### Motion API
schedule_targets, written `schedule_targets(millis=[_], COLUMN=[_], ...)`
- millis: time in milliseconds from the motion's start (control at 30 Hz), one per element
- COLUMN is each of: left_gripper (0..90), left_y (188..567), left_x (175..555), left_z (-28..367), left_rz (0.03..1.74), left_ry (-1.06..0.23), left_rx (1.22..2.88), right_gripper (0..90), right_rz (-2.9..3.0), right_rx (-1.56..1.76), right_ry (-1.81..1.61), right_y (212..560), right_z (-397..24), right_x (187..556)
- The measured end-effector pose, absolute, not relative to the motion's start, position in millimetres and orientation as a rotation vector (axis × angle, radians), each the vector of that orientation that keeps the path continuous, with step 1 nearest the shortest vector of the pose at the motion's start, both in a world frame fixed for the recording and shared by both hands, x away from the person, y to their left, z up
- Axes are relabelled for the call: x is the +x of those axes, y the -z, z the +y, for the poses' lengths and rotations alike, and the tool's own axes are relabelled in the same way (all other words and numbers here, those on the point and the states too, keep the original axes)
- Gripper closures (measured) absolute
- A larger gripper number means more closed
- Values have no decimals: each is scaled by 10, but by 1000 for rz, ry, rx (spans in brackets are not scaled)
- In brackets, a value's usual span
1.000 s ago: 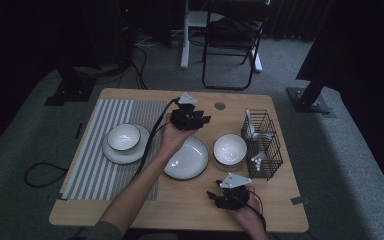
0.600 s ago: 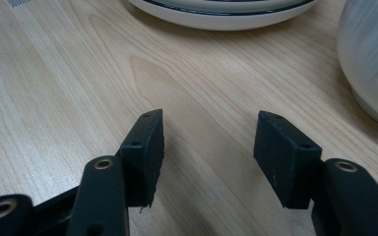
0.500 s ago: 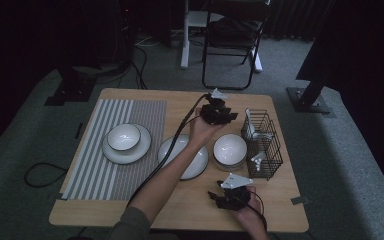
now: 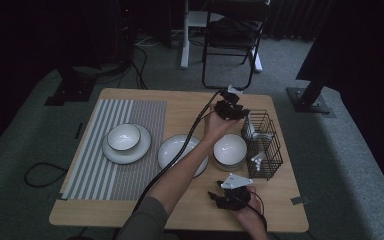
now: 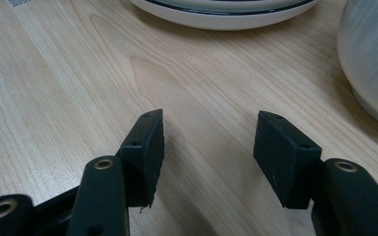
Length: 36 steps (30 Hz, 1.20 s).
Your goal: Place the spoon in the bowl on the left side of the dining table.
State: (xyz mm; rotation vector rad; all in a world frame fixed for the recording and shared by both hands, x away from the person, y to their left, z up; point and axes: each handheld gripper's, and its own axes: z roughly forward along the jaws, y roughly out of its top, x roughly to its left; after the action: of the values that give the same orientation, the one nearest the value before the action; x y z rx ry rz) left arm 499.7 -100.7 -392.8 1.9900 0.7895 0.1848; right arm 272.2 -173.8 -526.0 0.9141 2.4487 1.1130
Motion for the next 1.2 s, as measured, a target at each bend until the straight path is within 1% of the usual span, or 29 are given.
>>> schedule_targets(millis=[100,167,233,433,533,600,800,1033,1200], left_gripper=[654,709,740,734,792,808,833,835,854], left_y=[3942,3958,3966,3975,3978,3981,3969,4006,4020], left_x=[5021,5027,5025,5029,5034,5040,5001,4976,4974], left_z=[-1052,-1069,-1078,-1137,-1158,-1157,-1185,-1257,-1261], left_rz=[801,817,821,827,826,836,821,813,807], left_ry=[-199,-195,-188,-181,-186,-168,-126,-133,-100], left_rx=[2008,2003,2002,1984,1998,1988,1973,1989,1977], right_gripper=[446,446,447,447,446,446,446,446,446], right_rz=[2449,2449,2448,2447,2448,2448,2448,2447,2447], right_rx=[913,913,912,910,911,911,910,912,916], right_ry=[-1114,-1113,-1113,-1112,-1114,-1113,-1113,-1113,-1113], right_y=[5260,5259,5259,5259,5260,5259,5259,5260,5260], right_z=[-1739,-1739,-1738,-1738,-1739,-1739,-1738,-1745,-1747], right_x=[2723,2722,2721,2718,2719,2719,2718,2713,2713])
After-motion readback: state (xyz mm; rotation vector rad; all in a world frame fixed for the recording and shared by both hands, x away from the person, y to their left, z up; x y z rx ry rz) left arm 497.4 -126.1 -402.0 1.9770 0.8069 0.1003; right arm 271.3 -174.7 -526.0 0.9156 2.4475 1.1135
